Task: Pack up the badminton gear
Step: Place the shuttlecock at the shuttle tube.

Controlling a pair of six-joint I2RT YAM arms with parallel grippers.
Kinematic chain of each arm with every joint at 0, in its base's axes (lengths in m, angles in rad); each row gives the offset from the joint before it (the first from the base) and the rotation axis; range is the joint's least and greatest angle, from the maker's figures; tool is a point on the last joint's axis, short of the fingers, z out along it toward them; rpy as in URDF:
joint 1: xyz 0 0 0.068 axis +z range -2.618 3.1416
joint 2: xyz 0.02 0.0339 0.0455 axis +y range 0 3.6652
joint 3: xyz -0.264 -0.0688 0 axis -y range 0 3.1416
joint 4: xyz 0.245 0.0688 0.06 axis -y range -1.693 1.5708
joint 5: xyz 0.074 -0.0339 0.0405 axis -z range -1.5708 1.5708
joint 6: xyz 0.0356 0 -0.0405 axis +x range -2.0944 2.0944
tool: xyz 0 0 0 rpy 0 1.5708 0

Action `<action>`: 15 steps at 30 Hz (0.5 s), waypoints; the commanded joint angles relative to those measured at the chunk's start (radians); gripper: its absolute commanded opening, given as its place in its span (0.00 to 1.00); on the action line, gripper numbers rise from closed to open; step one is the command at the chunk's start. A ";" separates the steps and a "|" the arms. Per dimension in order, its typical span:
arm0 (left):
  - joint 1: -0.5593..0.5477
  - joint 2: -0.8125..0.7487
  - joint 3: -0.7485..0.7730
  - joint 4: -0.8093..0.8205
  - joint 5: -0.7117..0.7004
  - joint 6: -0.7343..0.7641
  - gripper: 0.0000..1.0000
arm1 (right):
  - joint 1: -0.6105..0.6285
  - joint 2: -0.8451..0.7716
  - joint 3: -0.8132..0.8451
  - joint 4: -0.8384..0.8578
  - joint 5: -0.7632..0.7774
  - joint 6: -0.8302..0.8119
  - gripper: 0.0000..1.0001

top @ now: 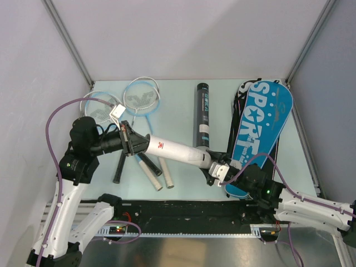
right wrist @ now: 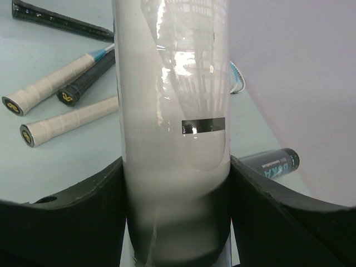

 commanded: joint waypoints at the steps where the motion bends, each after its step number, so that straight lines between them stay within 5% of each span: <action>1: -0.012 -0.007 -0.016 0.030 0.010 -0.041 0.00 | 0.006 0.002 0.062 0.188 -0.007 0.015 0.36; 9: -0.025 -0.018 -0.033 0.050 0.003 -0.061 0.01 | 0.006 0.023 0.061 0.212 0.005 0.027 0.36; 15: -0.026 -0.025 -0.023 0.050 -0.006 -0.051 0.30 | 0.006 0.002 0.047 0.181 0.014 0.037 0.36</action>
